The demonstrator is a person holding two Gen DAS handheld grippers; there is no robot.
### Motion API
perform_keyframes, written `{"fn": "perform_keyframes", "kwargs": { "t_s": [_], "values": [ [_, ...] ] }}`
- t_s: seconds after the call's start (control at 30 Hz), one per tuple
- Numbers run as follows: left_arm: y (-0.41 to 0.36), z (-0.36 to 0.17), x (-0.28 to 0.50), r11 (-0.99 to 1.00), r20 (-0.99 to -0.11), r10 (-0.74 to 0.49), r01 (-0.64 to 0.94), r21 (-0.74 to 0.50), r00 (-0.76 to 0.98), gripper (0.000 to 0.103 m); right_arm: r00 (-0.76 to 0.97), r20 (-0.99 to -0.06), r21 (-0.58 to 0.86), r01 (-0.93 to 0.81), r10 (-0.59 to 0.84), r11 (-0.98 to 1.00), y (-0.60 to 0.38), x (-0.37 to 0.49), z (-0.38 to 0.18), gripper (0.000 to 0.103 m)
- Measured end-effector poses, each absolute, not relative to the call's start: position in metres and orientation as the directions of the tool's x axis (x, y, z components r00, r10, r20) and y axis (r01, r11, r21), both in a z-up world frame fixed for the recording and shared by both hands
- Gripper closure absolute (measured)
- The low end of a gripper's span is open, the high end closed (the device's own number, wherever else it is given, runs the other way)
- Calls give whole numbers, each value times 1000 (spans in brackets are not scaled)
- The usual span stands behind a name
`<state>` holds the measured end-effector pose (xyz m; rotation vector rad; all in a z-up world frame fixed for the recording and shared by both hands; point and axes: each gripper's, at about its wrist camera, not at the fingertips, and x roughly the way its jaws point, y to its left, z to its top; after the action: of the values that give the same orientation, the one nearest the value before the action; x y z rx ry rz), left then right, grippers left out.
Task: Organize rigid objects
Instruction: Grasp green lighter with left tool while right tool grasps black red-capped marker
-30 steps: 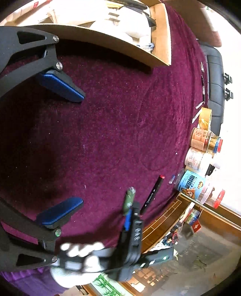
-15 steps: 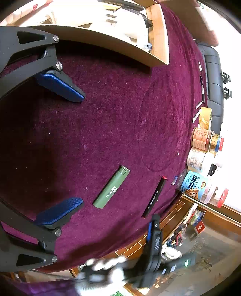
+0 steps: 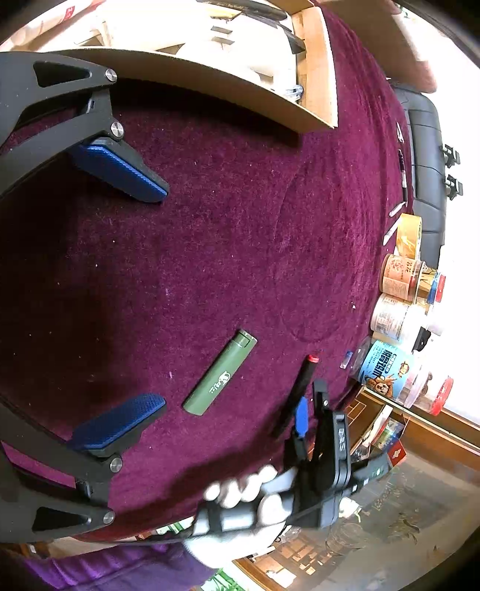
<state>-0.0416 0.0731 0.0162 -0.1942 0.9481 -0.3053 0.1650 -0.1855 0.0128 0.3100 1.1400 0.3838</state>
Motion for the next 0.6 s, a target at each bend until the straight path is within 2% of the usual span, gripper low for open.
{"fn": "perform_keyframes", "kwargs": {
  "t_s": [0.23,0.33,0.43,0.53,0.6],
  "values": [
    [74,16,-42,937,-762,-348,169,-306,546,2,361,-852,294,-270,379,917,-163,127,13,57],
    [74,17,-42,937,-762,-348,169,-306,546,2,354,-840,325,-279,411,904,-161,112,14,56],
    [73,16,-42,938,-764,-345,170,-302,545,2,360,-845,285,-322,395,903,-153,95,11,56],
    [73,16,-41,939,-766,-343,169,-300,543,2,427,-865,130,-317,264,939,-142,79,10,67],
    [72,17,-41,940,-769,-339,167,-296,543,2,447,-873,86,-258,198,962,-142,74,11,90]
  ]
}}
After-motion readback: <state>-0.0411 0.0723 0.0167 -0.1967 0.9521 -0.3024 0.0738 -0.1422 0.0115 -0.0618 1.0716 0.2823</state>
